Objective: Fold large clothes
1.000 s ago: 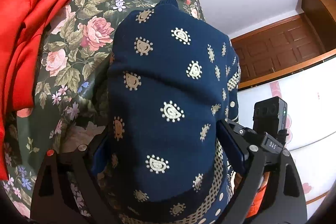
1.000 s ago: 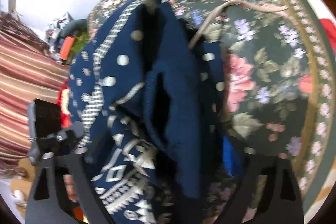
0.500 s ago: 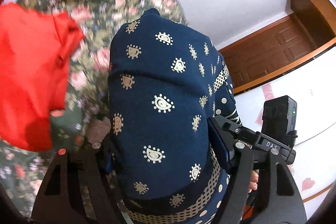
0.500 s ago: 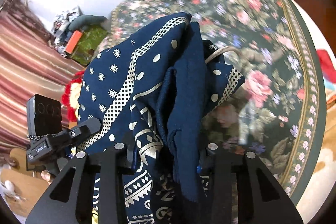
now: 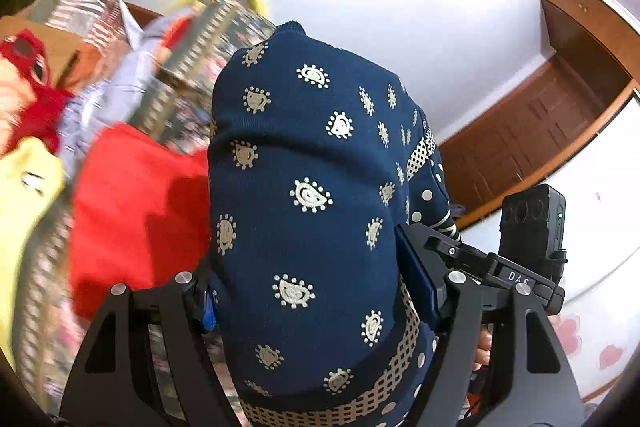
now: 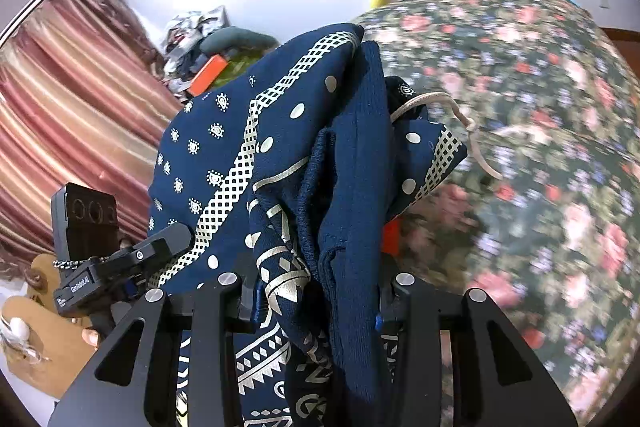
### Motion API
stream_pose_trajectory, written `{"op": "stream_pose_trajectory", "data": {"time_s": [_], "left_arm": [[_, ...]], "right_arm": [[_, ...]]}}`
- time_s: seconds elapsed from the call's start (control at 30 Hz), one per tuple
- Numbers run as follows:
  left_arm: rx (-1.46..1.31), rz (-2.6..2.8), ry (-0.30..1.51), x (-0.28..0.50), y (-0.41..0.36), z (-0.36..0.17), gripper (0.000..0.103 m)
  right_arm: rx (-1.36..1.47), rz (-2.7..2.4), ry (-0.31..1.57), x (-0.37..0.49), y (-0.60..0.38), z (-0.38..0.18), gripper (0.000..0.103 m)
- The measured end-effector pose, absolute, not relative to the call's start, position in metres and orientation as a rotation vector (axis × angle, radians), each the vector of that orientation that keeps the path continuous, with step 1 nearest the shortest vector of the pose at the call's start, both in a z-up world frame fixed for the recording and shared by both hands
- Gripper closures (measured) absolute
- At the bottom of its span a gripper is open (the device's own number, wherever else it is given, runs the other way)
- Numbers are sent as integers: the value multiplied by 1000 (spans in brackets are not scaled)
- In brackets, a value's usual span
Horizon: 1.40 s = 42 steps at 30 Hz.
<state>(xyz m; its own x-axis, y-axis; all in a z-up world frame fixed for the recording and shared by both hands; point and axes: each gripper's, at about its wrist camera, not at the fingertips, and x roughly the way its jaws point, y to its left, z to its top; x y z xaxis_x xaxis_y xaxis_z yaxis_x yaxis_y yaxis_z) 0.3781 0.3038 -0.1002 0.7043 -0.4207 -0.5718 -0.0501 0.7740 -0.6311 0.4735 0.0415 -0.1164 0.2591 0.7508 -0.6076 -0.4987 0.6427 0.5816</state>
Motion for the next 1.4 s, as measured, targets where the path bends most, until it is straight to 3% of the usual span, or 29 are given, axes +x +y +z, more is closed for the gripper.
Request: {"op": "stream_pose_trajectory", "data": {"time_s": [0.27, 0.67, 0.87, 0.97, 1.0, 1.4], "left_arm": [[-684, -106, 824, 403, 367, -125, 30], [-597, 143, 966, 434, 417, -226, 30], [-442, 121, 930, 406, 385, -207, 26], [-356, 136, 916, 392, 367, -199, 14], [-334, 135, 910, 385, 361, -197, 4], [-389, 151, 942, 324, 345, -215, 2]], "right_arm": [[270, 864, 1045, 499, 116, -149, 69], [232, 751, 1180, 517, 158, -243, 68], [68, 719, 1112, 500, 150, -229, 50], [-28, 685, 1087, 486, 141, -222, 39], [-55, 678, 1089, 482, 138, -224, 37], [-110, 666, 1133, 431, 92, -228, 34]]}}
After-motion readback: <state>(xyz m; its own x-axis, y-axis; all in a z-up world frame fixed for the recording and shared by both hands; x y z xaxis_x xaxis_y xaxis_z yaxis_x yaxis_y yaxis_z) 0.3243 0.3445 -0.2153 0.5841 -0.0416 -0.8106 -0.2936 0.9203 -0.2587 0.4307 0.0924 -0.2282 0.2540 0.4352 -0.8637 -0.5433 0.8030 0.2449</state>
